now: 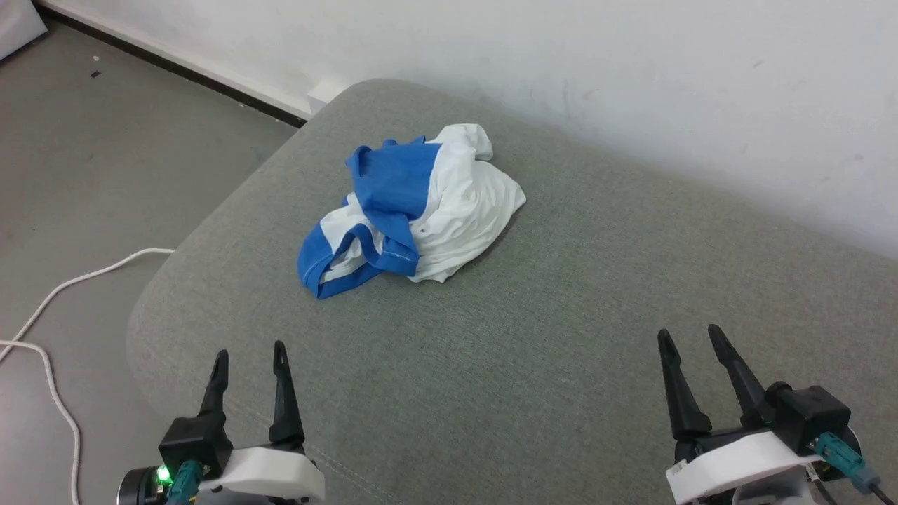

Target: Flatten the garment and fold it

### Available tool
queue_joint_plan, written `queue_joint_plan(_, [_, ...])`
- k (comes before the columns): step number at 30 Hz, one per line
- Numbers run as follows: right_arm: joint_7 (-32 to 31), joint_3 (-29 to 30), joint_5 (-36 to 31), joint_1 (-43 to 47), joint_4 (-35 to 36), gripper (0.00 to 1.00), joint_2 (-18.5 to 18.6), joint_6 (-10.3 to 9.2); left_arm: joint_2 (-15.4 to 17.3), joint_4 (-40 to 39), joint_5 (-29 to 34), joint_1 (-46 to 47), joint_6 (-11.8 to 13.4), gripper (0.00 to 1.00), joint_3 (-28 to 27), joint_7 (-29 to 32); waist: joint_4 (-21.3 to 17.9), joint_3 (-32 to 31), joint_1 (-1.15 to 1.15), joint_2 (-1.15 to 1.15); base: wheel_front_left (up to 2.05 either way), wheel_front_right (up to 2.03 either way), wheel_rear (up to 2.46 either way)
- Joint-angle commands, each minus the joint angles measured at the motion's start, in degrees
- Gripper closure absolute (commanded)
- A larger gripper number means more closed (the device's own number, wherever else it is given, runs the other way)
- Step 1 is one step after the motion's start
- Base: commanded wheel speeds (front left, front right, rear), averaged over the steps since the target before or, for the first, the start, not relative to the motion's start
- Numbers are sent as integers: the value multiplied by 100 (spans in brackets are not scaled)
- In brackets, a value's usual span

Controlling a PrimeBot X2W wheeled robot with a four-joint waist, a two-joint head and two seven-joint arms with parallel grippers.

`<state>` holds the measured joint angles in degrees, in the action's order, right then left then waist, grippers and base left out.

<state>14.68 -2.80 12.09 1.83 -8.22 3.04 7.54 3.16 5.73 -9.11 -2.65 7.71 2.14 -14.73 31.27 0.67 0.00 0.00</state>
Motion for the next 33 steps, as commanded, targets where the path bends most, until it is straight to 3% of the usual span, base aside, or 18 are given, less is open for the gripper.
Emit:
queue_joint_plan(1, [32, 4, 22, 66, -7, 0, -16, -5, -28, 7, -45, -40, 40, 0, 20, -27, -9, 3, 0, 0, 0, 0, 0])
queue_joint_plan(6, [32, 30, 2, 31, -5, 0, -16, -5, -15, 53, -170, 313, -156, 0, 98, -27, -33, 56, 0, 0, 0, 0, 0])
queue_joint_plan(12, [32, 77, -158, -148, 42, 0, -16, -5, 209, 492, -374, 1614, -599, 0, 87, 92, -295, 382, 0, 0, 0, 0, 0])
queue_joint_plan(17, [32, 168, -395, -326, 99, 0, -16, -5, 407, 1080, -806, 2740, -948, 0, -62, 712, -601, 818, 0, 0, 0, 0, 0])
queue_joint_plan(21, [21, 285, -609, -501, 171, 0, -16, -5, 730, 1848, -1240, 3700, -1143, 0, -220, 1869, -992, 1283, 0, 0, 0, 0, 0])
queue_joint_plan(28, [-40, 539, -808, -661, 368, 0, -16, -5, 1121, 2837, -1950, 4537, -978, 0, -572, 4018, -1506, 1918, 0, 0, 0, 0, 0])
queue_joint_plan(33, [-51, 566, -835, -733, 457, 0, -16, -5, 1232, 3084, -2119, 4590, -717, 0, -638, 4875, -1657, 2144, 0, 0, 0, 0, 0])
